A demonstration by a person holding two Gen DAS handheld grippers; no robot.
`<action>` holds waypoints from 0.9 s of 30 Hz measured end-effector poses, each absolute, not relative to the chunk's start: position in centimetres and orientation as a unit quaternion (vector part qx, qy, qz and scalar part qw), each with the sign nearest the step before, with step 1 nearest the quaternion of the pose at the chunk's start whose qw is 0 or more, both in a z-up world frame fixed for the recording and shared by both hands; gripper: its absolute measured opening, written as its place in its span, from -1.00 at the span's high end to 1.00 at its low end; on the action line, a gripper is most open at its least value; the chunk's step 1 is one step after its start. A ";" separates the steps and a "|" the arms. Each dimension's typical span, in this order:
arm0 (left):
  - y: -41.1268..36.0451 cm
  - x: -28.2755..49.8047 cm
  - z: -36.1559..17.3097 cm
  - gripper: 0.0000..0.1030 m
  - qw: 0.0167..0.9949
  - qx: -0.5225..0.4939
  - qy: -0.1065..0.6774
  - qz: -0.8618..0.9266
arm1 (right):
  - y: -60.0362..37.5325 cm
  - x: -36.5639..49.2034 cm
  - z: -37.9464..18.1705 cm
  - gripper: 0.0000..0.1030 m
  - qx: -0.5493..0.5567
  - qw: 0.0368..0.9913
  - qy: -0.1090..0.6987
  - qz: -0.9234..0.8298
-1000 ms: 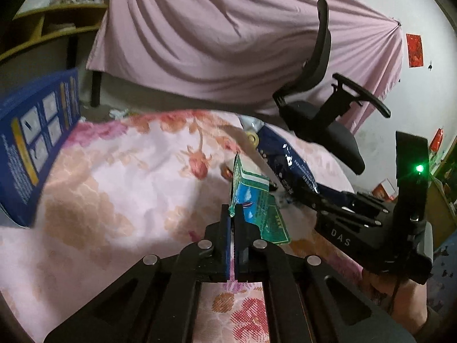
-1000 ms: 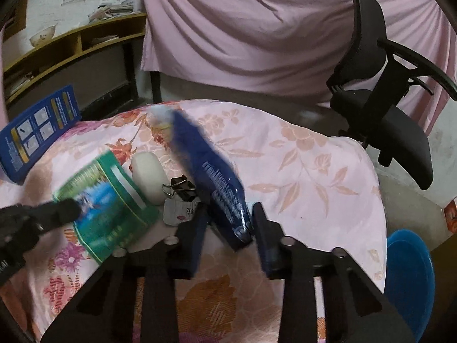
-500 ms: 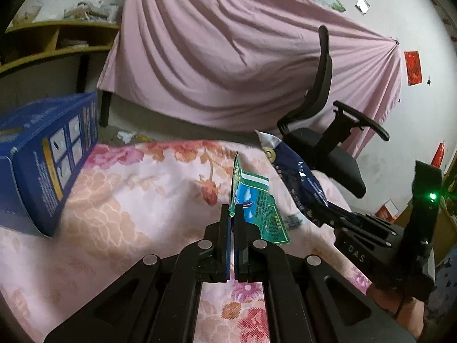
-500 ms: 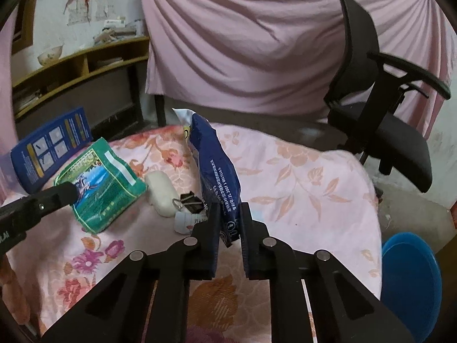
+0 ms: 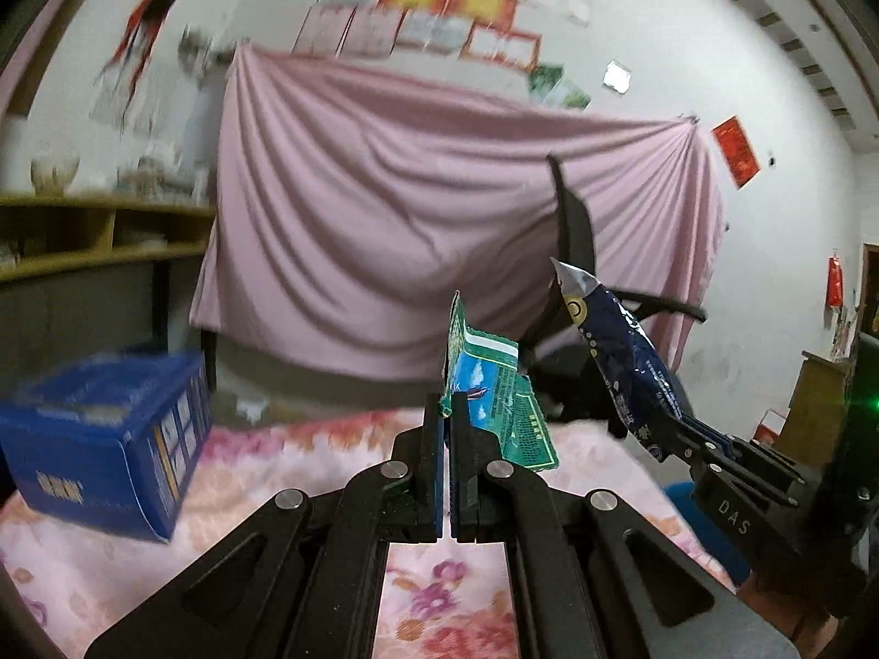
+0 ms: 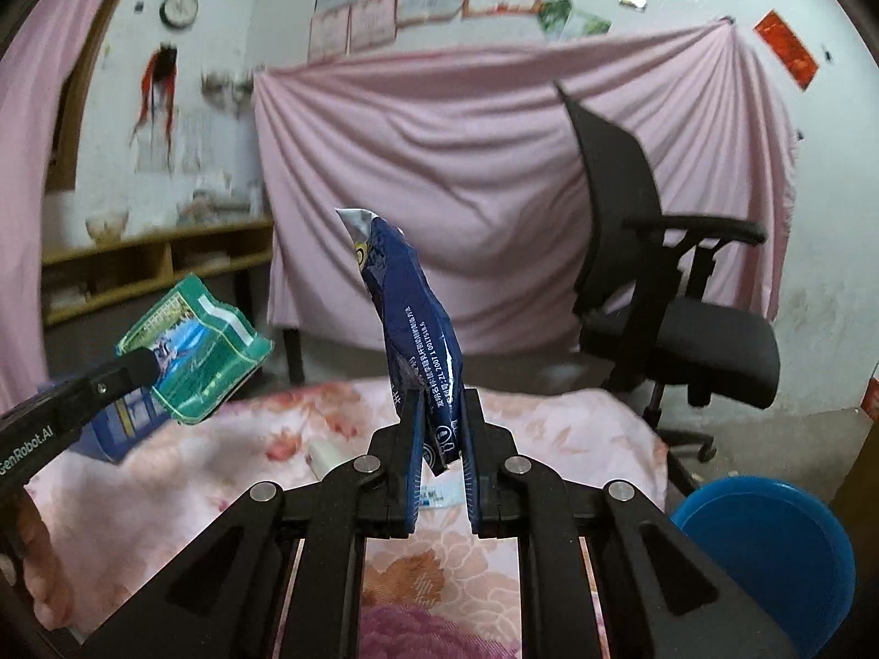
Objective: Collect trash
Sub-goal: 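Lift the green packet and blue wrapper and carry them over the blue bucket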
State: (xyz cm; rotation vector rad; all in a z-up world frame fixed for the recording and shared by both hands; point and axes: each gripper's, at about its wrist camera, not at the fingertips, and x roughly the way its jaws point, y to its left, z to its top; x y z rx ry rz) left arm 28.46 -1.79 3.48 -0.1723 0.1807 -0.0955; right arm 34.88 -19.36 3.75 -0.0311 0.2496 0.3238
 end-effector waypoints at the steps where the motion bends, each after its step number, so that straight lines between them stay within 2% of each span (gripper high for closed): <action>1: -2.4 28.0 3.9 1.00 0.993 -0.080 0.078 -0.050 | -19.5 34.4 4.1 0.79 -0.012 0.981 0.115 0.159; 6: -5.0 26.5 5.6 1.00 0.995 -0.062 0.042 -0.067 | -22.2 31.5 6.5 0.79 -0.001 0.991 0.051 0.127; 11: -8.4 26.0 6.7 1.00 0.993 -0.067 0.027 -0.091 | -25.3 30.0 7.1 0.79 0.015 0.997 0.022 0.079; 27: -21.6 29.3 7.4 1.00 0.981 -0.032 0.060 -0.181 | -36.5 29.5 6.1 0.79 0.070 0.996 0.050 -0.037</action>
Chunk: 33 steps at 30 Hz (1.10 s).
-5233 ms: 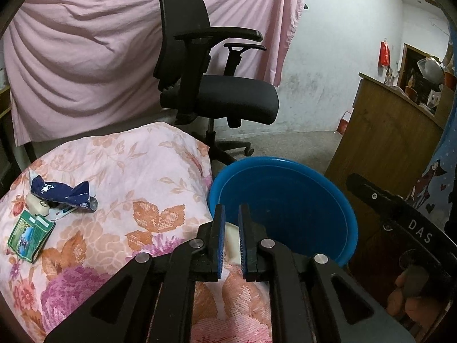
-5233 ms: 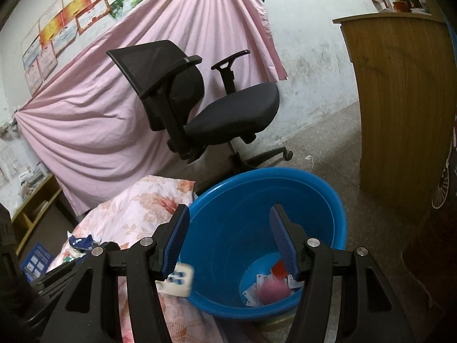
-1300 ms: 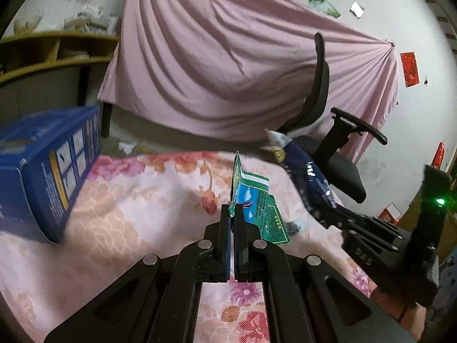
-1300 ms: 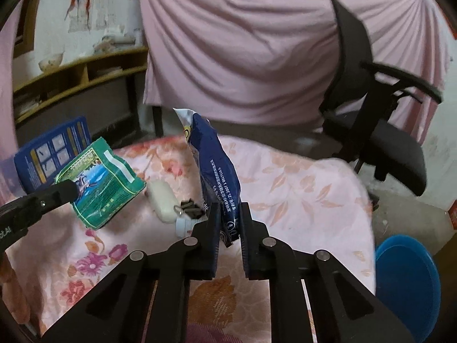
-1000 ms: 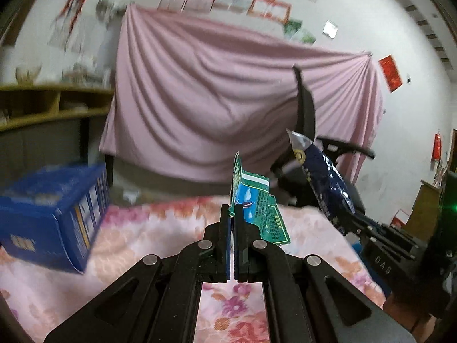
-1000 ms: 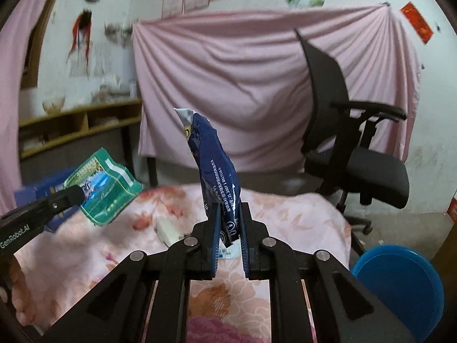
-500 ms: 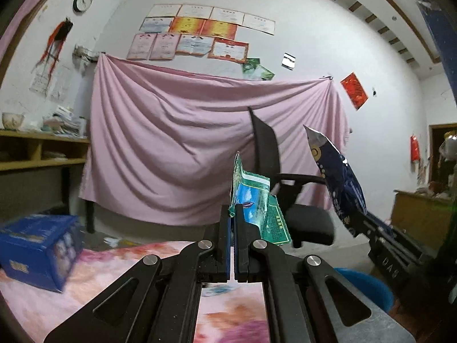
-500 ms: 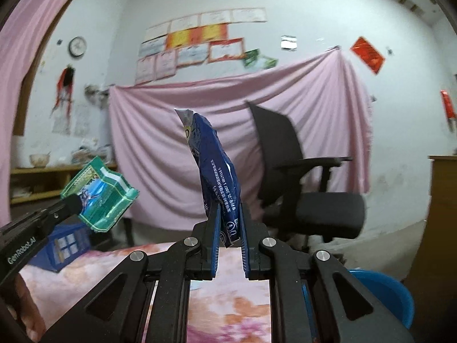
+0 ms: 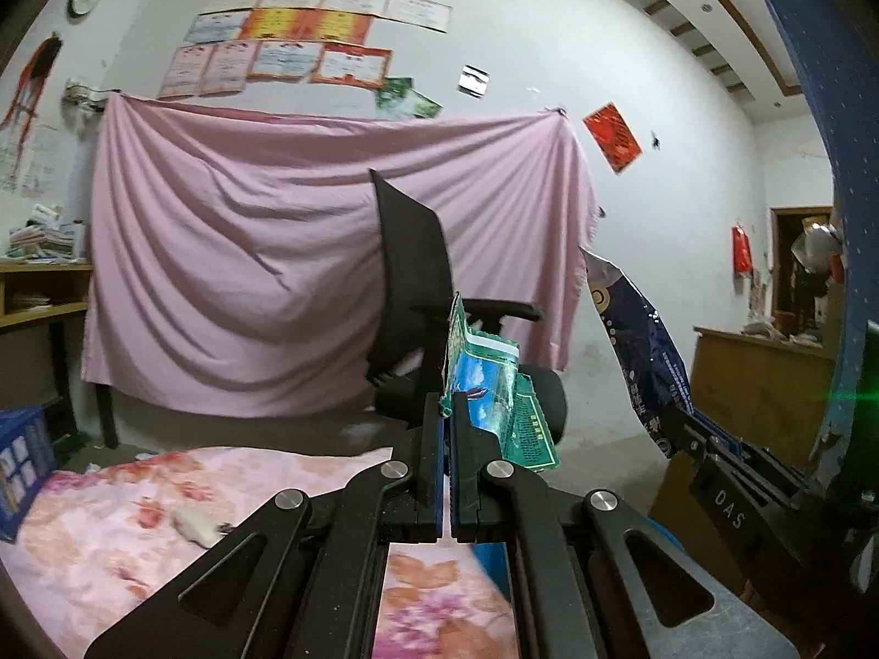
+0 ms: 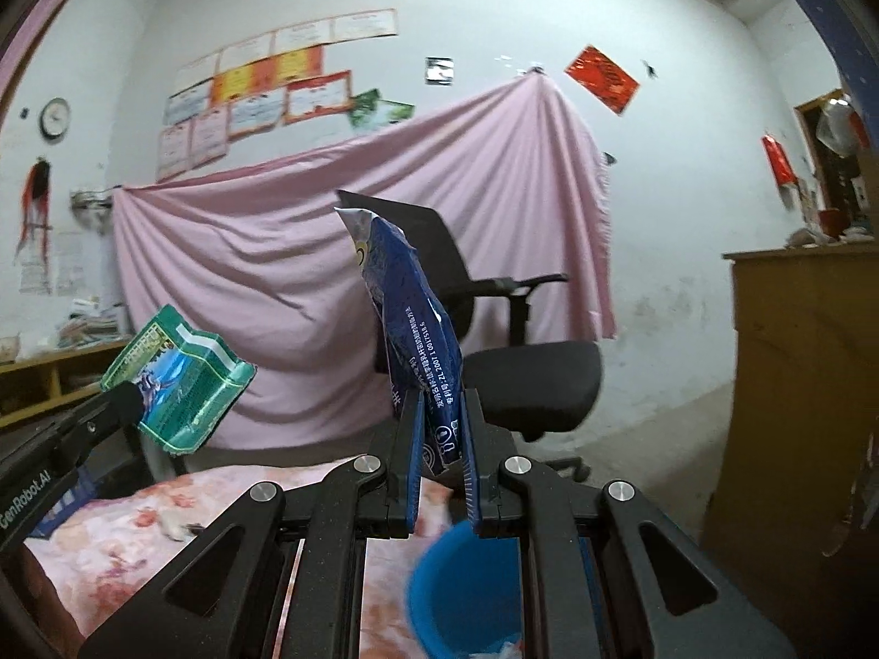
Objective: Collect trash
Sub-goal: 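Lift the green packet and blue wrapper and carry them over the blue bucket, then open both tools over the blue bucket to drop the packet and wrapper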
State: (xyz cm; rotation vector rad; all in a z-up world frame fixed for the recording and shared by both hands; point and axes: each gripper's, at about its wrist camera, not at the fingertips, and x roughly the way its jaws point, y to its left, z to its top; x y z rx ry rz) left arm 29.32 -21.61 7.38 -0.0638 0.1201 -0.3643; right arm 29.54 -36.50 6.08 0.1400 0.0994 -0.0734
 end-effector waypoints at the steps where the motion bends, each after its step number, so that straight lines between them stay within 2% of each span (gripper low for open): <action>1: -22.2 29.6 7.4 1.00 0.980 -0.029 0.063 -0.185 | -37.0 29.5 5.9 0.79 0.073 0.995 0.053 -0.042; 17: -28.0 34.1 3.9 1.00 0.948 0.013 0.211 -0.240 | -43.2 31.2 2.9 0.79 0.153 0.973 0.155 -0.075; 27: -28.0 34.2 1.7 1.00 0.936 0.006 0.257 -0.241 | -43.5 32.0 2.0 0.79 0.154 0.967 0.188 -0.076; 31: -27.9 34.8 1.5 0.99 0.930 0.001 0.275 -0.244 | -43.6 32.6 1.7 0.72 0.158 0.963 0.203 -0.075; 33: -27.9 35.1 1.3 0.92 0.927 -0.001 0.284 -0.245 | -43.7 32.7 1.6 0.72 0.161 0.962 0.206 -0.073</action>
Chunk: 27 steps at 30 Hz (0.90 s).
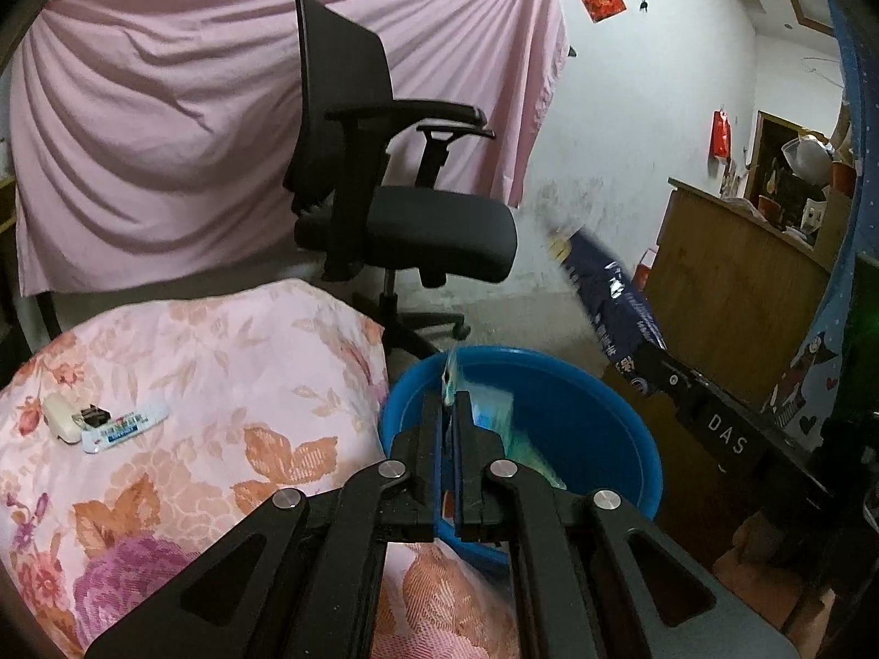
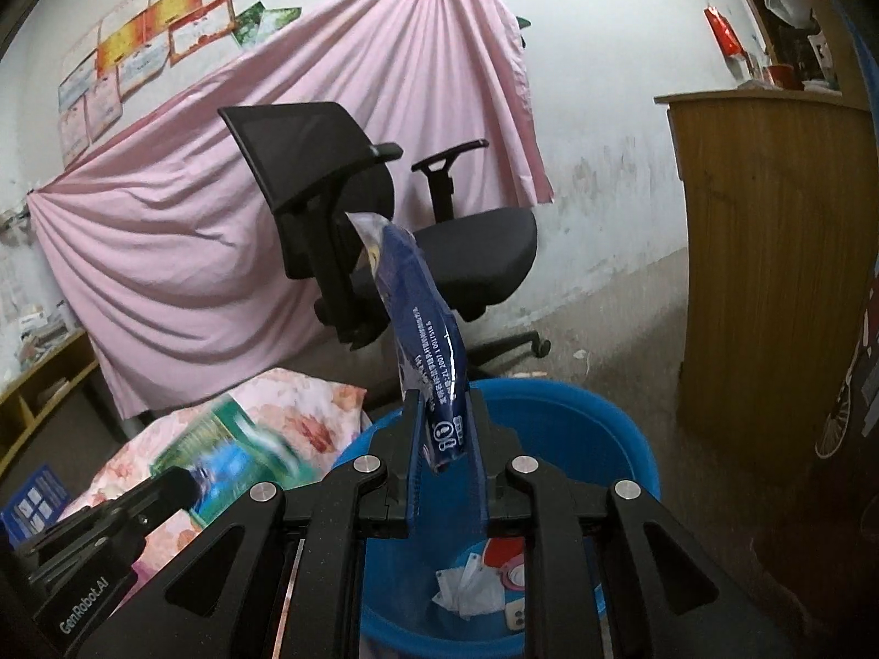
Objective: Collect trash
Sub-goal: 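Open both tools over the blue bucket to drop the packet and wrapper, then move both tools back over the bed toward the white earbud case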
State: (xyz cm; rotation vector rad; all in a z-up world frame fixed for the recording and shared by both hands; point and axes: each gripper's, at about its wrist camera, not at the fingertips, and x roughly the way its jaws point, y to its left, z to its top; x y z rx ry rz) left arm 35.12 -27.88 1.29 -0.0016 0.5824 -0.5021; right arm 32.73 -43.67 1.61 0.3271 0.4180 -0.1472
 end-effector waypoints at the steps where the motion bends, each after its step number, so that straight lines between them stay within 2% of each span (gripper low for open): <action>1: -27.8 35.2 1.2 0.88 0.926 -0.002 0.288 -0.245 | -43.7 32.7 1.6 0.72 0.162 0.962 0.207 -0.071; 6: -26.7 35.4 1.6 0.44 0.926 -0.032 0.288 -0.242 | -43.6 32.8 1.6 0.64 0.163 0.962 0.208 -0.067; 8: -26.2 35.4 2.1 0.38 0.928 -0.042 0.282 -0.241 | -43.5 32.8 1.6 0.47 0.161 0.963 0.205 -0.067; 10: -25.8 35.3 2.6 0.35 0.930 -0.045 0.276 -0.237 | -43.4 32.7 1.7 0.45 0.161 0.964 0.202 -0.065; 12: -25.1 35.1 3.2 0.22 0.935 -0.049 0.265 -0.232 | -43.2 32.5 1.9 0.41 0.161 0.966 0.193 -0.061; 13: -24.7 35.0 3.4 0.18 0.937 -0.053 0.258 -0.229 | -43.1 32.4 2.1 0.34 0.160 0.967 0.187 -0.059; 15: -23.7 34.6 3.9 -0.05 0.942 -0.065 0.243 -0.221 | -42.8 31.9 2.5 0.14 0.158 0.972 0.167 -0.055; 16: -23.1 34.4 4.2 -0.11 0.945 -0.073 0.236 -0.217 | -42.6 31.7 2.9 0.03 0.156 0.974 0.156 -0.053; 19: -21.6 34.0 4.9 -0.37 0.952 -0.085 0.214 -0.202 | -41.8 31.0 4.0 -0.08 0.149 0.980 0.125 -0.048; 20: -21.1 33.8 5.1 -0.56 0.954 -0.088 0.206 -0.198 | -41.6 30.6 4.4 -0.28 0.147 0.982 0.113 -0.046; 21: -20.4 33.5 5.5 -0.68 0.959 -0.090 0.193 -0.189 | -41.3 30.4 4.7 -0.37 0.145 0.983 0.100 -0.046; 22: -20.0 33.3 5.7 -0.73 0.962 -0.091 0.182 -0.182 | -40.9 30.1 5.0 -0.52 0.142 0.985 0.088 -0.044; 24: -18.7 32.7 6.2 -0.92 0.969 -0.094 0.159 -0.166 | -40.2 29.7 5.5 -0.57 0.135 0.988 0.068 -0.035; 27: -16.9 32.3 6.6 -0.95 0.974 -0.100 0.139 -0.151 | -38.9 29.6 6.0 -0.87 0.128 0.990 0.051 -0.018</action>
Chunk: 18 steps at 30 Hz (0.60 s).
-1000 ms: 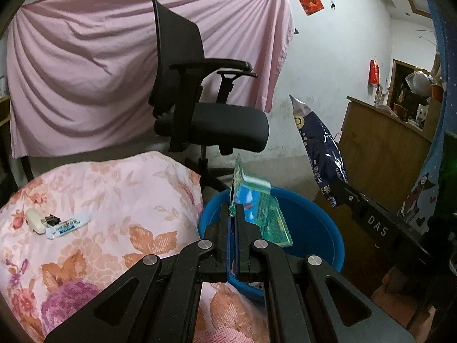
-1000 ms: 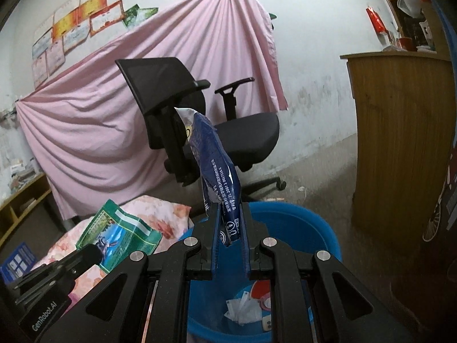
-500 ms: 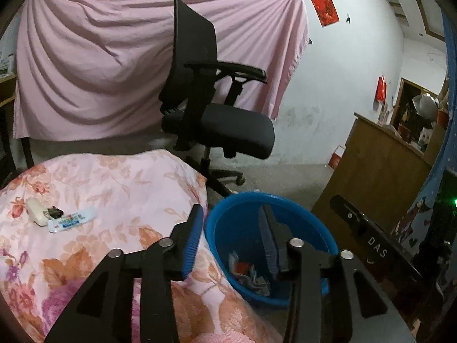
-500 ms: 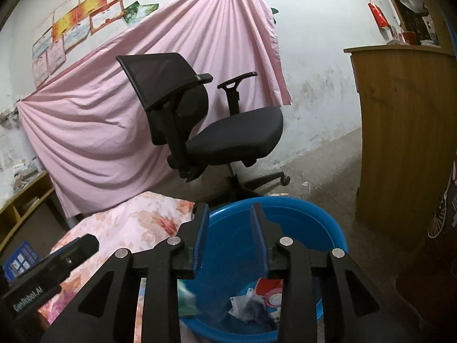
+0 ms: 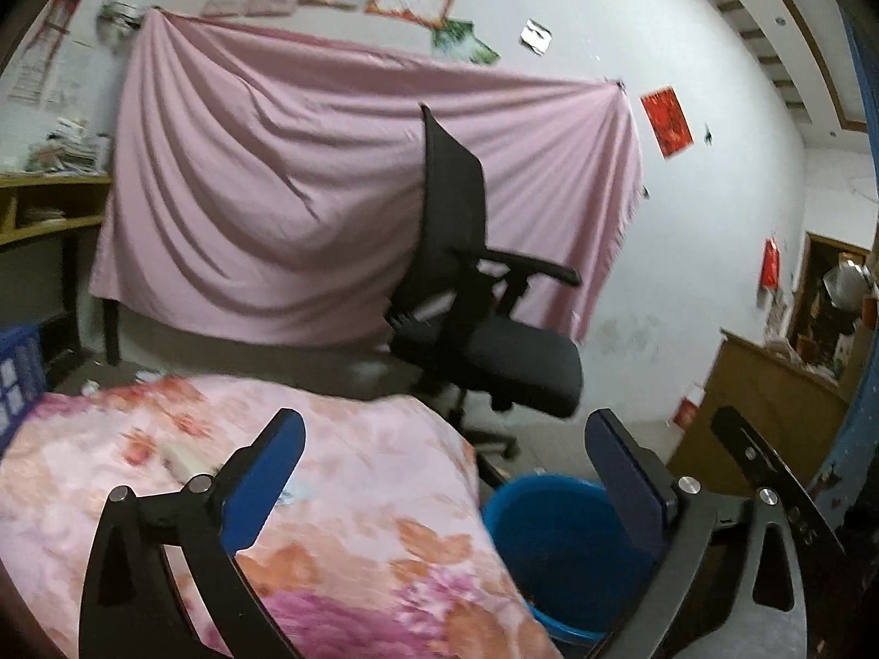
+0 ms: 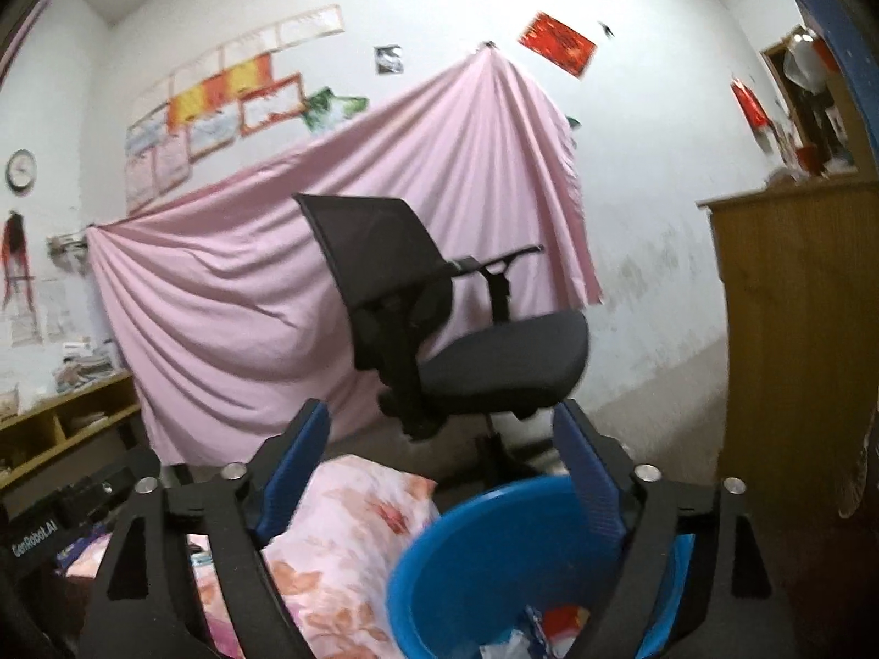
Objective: Collect trash
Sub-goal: 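Move both tools back over the bed toward the white earbud case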
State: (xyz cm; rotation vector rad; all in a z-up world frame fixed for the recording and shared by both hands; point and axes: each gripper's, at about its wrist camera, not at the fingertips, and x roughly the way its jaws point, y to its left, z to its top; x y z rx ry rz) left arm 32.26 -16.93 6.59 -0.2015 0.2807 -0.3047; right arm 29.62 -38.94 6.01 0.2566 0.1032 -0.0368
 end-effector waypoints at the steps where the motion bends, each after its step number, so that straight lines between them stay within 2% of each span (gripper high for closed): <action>1: -16.3 32.1 6.7 -0.95 0.975 -0.100 0.134 -0.145 | -38.6 29.5 6.1 -1.00 0.129 0.991 0.044 -0.013; 7: -12.1 30.7 6.8 -0.96 0.985 -0.095 0.102 -0.104 | -35.7 29.5 6.9 -1.00 0.119 0.992 0.012 0.027; 18: -5.2 29.2 6.0 -0.96 0.996 -0.056 0.058 -0.040 | -28.6 31.1 7.3 -1.00 0.105 0.992 0.002 0.069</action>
